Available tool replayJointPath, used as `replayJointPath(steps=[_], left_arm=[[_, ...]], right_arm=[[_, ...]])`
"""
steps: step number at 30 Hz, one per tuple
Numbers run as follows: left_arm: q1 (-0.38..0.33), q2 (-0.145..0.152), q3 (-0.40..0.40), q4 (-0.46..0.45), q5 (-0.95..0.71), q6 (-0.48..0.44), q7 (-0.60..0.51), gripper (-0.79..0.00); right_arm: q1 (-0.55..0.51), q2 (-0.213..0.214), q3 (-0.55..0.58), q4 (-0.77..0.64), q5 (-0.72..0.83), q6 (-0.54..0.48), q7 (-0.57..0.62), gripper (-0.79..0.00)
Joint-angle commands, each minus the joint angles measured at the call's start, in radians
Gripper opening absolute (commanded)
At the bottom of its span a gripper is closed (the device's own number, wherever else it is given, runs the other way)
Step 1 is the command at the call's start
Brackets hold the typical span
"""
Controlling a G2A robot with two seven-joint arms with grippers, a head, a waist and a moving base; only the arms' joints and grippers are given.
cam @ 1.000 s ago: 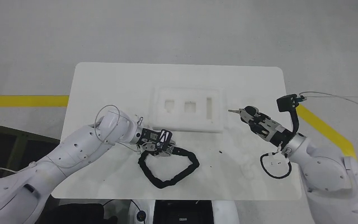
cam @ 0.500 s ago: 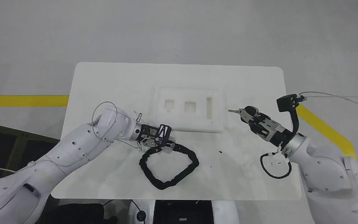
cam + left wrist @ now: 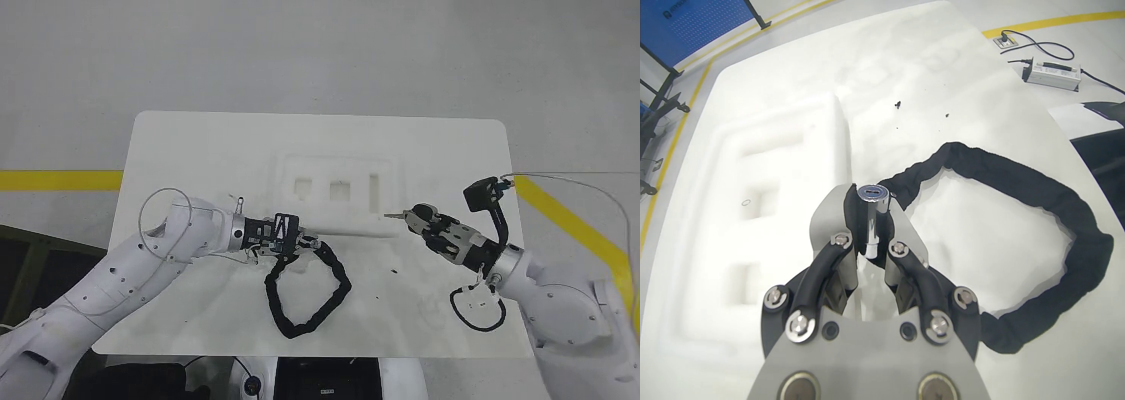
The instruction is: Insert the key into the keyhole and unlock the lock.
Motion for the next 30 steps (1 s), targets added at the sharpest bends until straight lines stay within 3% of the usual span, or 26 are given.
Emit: replayJointPath(steps=[1, 8, 20, 30], left_arm=[[0.019, 0.004, -0.016, -0.021, -0.007, 0.021, -0.023, -0.785], [0.090, 0.011, -0.070, -0.091, -0.076, 0.114, -0.123, -0.785], [0.171, -0.004, -0.111, -0.156, -0.140, 0.244, -0.231, -0.785], [0.190, -0.018, -0.114, -0.167, -0.168, 0.246, -0.242, -0.785]], right_arm=[[0.012, 0.000, -0.030, -0.003, -0.003, 0.017, 0.029, -0.785], [0.060, -0.002, -0.146, -0.024, -0.023, 0.090, 0.107, -0.785], [0.072, -0.015, -0.261, -0.034, -0.067, 0.247, 0.004, -0.785], [0.066, -0.017, -0.277, -0.038, -0.073, 0.280, -0.020, -0.785]])
